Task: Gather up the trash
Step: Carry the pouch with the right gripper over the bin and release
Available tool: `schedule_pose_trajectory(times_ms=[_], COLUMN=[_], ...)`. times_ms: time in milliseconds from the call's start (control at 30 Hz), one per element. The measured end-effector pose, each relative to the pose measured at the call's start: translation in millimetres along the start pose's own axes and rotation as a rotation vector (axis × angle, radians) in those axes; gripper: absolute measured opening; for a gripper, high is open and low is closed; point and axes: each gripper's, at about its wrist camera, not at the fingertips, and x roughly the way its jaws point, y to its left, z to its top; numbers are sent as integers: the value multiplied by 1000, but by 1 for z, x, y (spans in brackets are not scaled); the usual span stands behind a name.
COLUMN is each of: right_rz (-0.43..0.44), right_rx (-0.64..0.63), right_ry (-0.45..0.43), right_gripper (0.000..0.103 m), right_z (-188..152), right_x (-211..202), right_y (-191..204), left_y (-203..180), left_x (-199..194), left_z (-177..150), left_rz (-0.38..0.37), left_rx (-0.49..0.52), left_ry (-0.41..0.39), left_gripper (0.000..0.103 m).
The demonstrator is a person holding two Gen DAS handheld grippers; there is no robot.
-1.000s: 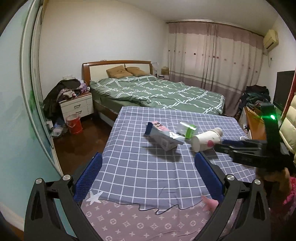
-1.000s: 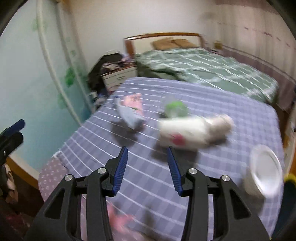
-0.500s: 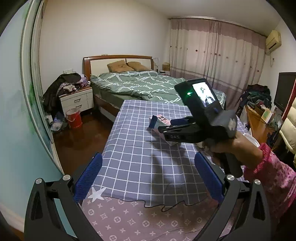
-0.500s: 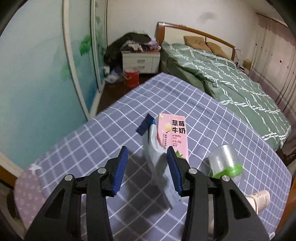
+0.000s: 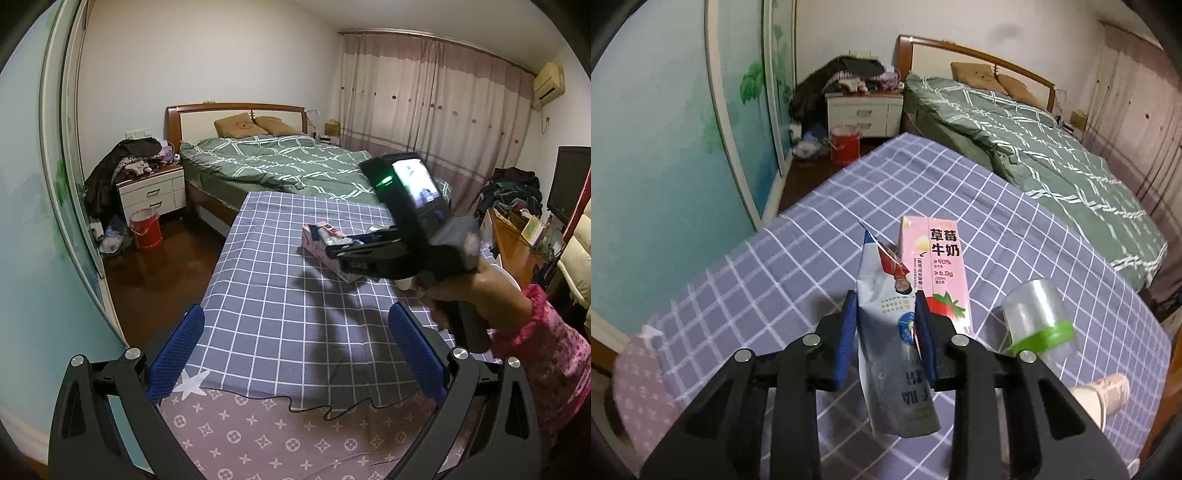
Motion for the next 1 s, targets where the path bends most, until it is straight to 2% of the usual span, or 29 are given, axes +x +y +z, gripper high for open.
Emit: schedule_pose_trajectory(times_ms=[100, 233, 333, 467, 633, 767, 1000], right_rz=[52, 71, 40, -54, -229, -358, -492], right_rx=[33, 84, 155, 273, 462, 622, 824], right_ry=[-36, -107, -157, -211, -252, -245, -191], right_gripper=[29, 30, 30, 30, 30, 30, 31], right_z=[-9, -34, -63, -110, -181, -237, -315], right_x=[-29, -78, -114, -158, -213, -244, -262], right_y=[0, -8, -27, -64, -126, -179, -251], left_y=[-2, -8, -19, -37, -63, -95, -166], left_x=[1, 6, 10, 16, 27, 39, 59], left_z=[0, -1, -1, -1, 0, 2, 4], left_rz=[-6, -26, -52, -85, -134, -177, -299], left_rx=[3, 16, 36, 67, 107, 157, 278], left_ry=[4, 11, 17, 23, 40, 59, 75], left_gripper=[98, 98, 98, 98, 98, 98, 98])
